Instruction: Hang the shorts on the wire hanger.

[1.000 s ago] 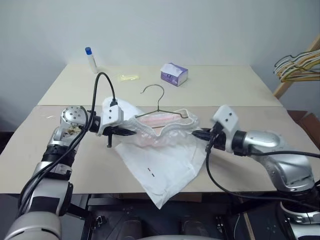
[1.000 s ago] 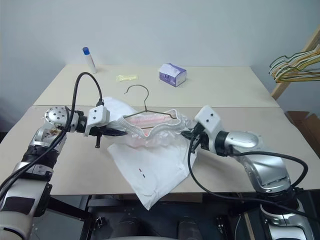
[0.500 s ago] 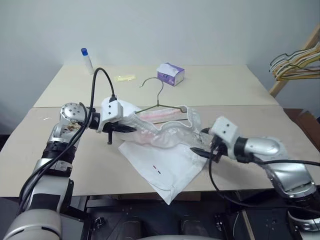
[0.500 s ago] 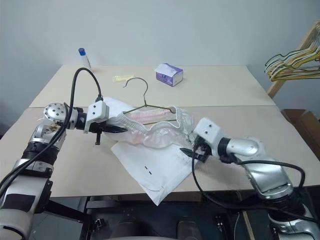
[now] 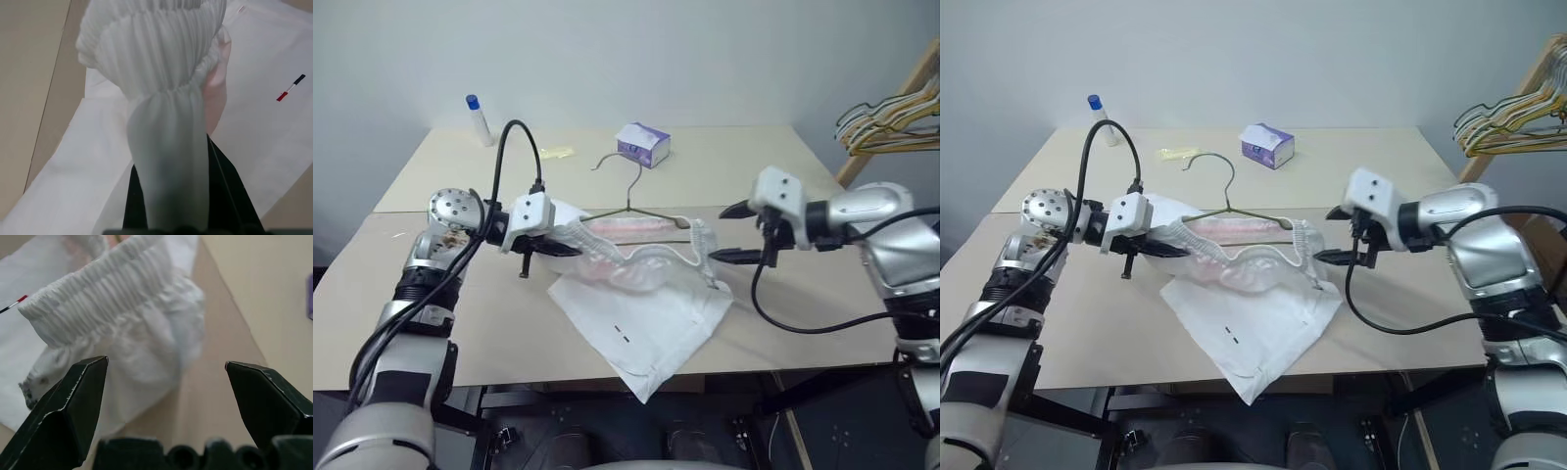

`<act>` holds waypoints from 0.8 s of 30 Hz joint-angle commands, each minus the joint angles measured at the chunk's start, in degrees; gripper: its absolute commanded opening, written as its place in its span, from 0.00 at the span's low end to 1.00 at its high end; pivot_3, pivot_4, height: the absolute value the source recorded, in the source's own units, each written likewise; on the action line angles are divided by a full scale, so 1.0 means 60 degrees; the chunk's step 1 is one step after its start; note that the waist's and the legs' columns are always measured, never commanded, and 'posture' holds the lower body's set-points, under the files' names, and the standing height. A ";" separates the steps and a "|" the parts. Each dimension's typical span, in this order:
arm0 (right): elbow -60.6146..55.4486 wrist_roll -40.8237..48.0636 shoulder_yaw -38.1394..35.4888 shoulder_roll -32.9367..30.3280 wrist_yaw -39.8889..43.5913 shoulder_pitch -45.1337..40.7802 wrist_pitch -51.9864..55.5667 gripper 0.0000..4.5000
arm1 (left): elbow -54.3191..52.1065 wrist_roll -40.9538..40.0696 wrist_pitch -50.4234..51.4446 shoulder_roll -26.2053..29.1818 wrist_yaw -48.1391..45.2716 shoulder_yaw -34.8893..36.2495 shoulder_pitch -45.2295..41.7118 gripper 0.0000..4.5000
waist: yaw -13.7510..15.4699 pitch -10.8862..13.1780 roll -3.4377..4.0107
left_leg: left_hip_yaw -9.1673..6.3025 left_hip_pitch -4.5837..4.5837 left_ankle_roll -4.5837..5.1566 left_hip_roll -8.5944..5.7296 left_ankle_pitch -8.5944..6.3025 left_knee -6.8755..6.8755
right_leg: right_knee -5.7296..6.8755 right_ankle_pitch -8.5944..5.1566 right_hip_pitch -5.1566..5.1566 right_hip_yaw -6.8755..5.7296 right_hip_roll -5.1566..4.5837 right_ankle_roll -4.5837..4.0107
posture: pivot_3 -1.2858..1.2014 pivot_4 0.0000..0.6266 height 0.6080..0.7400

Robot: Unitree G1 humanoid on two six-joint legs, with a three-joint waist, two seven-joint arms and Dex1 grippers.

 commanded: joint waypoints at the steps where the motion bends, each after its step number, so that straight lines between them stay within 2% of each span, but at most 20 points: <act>1: 0.0300 -0.0561 0.0333 0.0332 0.0265 -0.0599 -0.0530 1.00 | 0.0019 -0.0062 -0.0266 -0.0065 0.0001 0.0064 -0.0333 0.02 | 0.0017 0.0000 0.0000 | 0.0001 -0.0001 0.0000 0.0000 0.0000 0.0001 | 0.0003 0.0001 -0.0001 0.0001 0.0000 0.0000 | 0.52 0.00 1.00; 8: -0.0029 -0.0973 0.0836 0.1012 0.0562 -0.0975 -0.0172 1.00 | 0.0151 0.0051 -0.0452 -0.0199 -0.0033 -0.0055 -0.0382 0.02 | 0.0101 0.0000 0.0001 | 0.0001 0.0003 -0.0003 0.0000 0.0002 0.0007 | 0.0014 0.0001 -0.0001 -0.0004 -0.0004 0.0001 | 0.52 0.00 1.00; 10: -0.0109 -0.1179 0.0996 0.1074 0.0619 -0.0934 -0.0113 0.92 | 0.0177 0.0088 -0.0501 -0.0220 -0.0033 -0.0076 -0.0389 0.02 | 0.0101 0.0000 0.0001 | 0.0001 0.0002 -0.0003 -0.0001 0.0002 0.0008 | 0.0016 0.0001 0.0000 -0.0004 -0.0004 0.0001 | 0.52 0.00 1.00; 12: -0.0055 -0.1376 0.1135 0.1140 0.0587 -0.0927 0.0036 0.80 | 0.0190 0.0105 -0.0532 -0.0228 -0.0066 -0.0094 -0.0396 0.02 | 0.0093 0.0000 0.0001 | 0.0002 0.0001 -0.0003 -0.0001 0.0002 0.0008 | 0.0017 0.0001 0.0000 -0.0004 -0.0004 0.0001 | 0.52 0.00 1.00; 22: 0.0307 -0.2058 0.1447 0.1449 0.0470 -0.1024 0.0478 0.05 | 0.0278 0.0144 -0.0737 -0.0332 -0.0238 -0.0134 -0.0477 0.02 | 0.0054 0.0000 0.0002 | 0.0003 0.0005 -0.0004 -0.0002 0.0002 0.0011 | 0.0081 0.0001 -0.0001 -0.0003 -0.0004 0.0001 | 0.51 0.00 1.00; 23: 0.0363 -0.2110 0.1455 0.1445 0.0465 -0.0997 0.0468 0.00 | 0.0273 0.0127 -0.0744 -0.0341 -0.0269 -0.0118 -0.0486 0.02 | 0.0051 0.0000 0.0002 | 0.0003 0.0005 -0.0004 -0.0002 0.0002 0.0011 | 0.0081 0.0001 -0.0002 -0.0003 -0.0004 0.0001 | 0.51 0.00 1.00; 24: 0.0398 -0.2141 0.1453 0.1440 0.0469 -0.0975 0.0476 0.00 | 0.0273 0.0110 -0.0755 -0.0348 -0.0295 -0.0102 -0.0491 0.02 | 0.0049 0.0000 0.0002 | 0.0003 0.0004 -0.0004 -0.0001 0.0002 0.0011 | 0.0080 0.0001 -0.0002 -0.0004 -0.0004 0.0001 | 0.51 0.00 1.00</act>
